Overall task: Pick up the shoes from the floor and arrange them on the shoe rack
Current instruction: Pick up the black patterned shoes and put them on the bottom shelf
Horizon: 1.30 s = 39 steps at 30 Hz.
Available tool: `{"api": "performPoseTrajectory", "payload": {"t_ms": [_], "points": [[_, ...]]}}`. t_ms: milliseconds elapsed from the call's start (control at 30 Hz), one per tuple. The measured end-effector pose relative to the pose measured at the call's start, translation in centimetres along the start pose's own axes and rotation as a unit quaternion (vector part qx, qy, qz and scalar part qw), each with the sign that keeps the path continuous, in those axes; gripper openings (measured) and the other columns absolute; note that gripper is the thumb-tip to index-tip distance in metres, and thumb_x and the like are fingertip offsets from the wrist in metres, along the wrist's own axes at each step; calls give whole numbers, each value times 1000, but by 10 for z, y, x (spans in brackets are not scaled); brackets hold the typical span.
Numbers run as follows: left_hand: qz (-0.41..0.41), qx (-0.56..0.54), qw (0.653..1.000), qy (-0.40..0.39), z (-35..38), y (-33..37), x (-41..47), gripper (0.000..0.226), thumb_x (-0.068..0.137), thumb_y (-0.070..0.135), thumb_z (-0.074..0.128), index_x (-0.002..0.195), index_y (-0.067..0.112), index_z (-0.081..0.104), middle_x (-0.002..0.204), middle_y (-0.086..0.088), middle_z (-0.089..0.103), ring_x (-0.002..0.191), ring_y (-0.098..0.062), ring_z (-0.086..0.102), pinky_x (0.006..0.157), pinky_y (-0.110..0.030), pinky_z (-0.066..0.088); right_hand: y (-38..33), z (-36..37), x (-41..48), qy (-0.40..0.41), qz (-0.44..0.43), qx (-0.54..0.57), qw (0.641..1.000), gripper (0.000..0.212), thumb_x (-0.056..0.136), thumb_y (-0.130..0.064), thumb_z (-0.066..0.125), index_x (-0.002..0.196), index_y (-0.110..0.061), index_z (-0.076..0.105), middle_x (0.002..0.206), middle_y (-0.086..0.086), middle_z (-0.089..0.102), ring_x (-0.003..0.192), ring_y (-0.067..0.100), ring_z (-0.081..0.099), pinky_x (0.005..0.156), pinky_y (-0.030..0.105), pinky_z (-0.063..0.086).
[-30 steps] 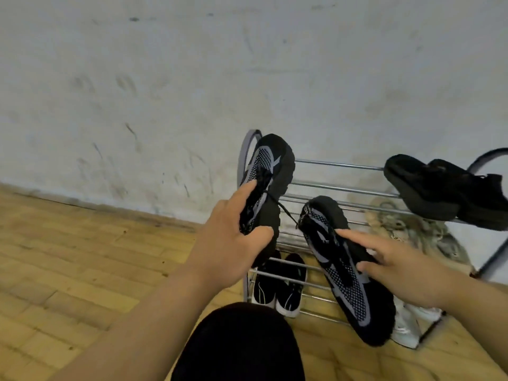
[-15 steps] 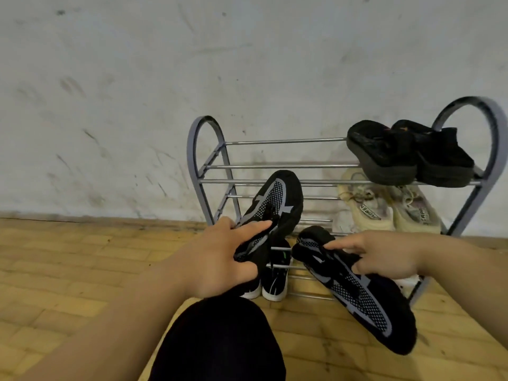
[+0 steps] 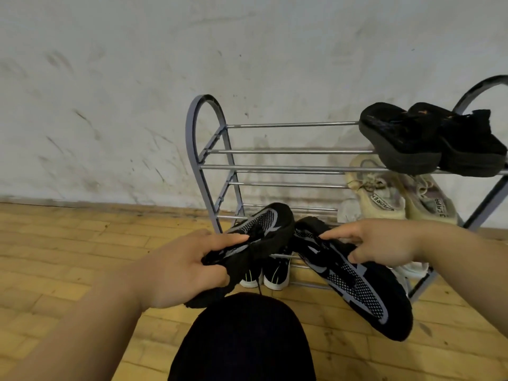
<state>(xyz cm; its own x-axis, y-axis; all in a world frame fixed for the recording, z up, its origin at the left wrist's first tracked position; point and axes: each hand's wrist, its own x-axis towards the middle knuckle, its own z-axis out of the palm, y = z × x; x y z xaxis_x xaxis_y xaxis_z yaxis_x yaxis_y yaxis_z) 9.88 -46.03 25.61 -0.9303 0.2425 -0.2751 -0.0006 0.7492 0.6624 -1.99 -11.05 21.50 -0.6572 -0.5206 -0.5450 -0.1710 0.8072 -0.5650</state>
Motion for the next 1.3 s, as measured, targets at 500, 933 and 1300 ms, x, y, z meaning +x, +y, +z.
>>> {"api": "performPoseTrajectory", "payload": {"t_ms": [500, 933, 1300], "points": [[-84, 119, 989, 22, 85, -98, 117, 79, 90, 60, 55, 159, 48, 18, 139, -4, 39, 127, -31, 45, 107, -45, 45, 16, 60, 60, -17, 92, -67, 993, 66, 107, -14, 49, 158, -48, 27, 163, 6, 38, 104, 10, 66, 82, 23, 55], [-68, 70, 990, 105, 144, -125, 274, 77, 93, 67, 52, 156, 30, 26, 150, -17, 37, 138, -43, 37, 110, -55, 40, 55, 63, 89, -27, 99, -23, 994, 68, 104, -11, 53, 155, -51, 32, 165, -13, 30, 147, 12, 36, 99, 17, 32], [143, 132, 981, -3, 119, -91, 154, 98, 83, 72, 64, 158, 55, 3, 170, 10, 1, 156, -20, 4, 125, -45, 16, 12, 44, 73, -100, 82, 23, 991, 68, 105, -9, 48, 144, -65, 41, 145, -21, 54, 123, 6, 62, 108, 32, 50]]}}
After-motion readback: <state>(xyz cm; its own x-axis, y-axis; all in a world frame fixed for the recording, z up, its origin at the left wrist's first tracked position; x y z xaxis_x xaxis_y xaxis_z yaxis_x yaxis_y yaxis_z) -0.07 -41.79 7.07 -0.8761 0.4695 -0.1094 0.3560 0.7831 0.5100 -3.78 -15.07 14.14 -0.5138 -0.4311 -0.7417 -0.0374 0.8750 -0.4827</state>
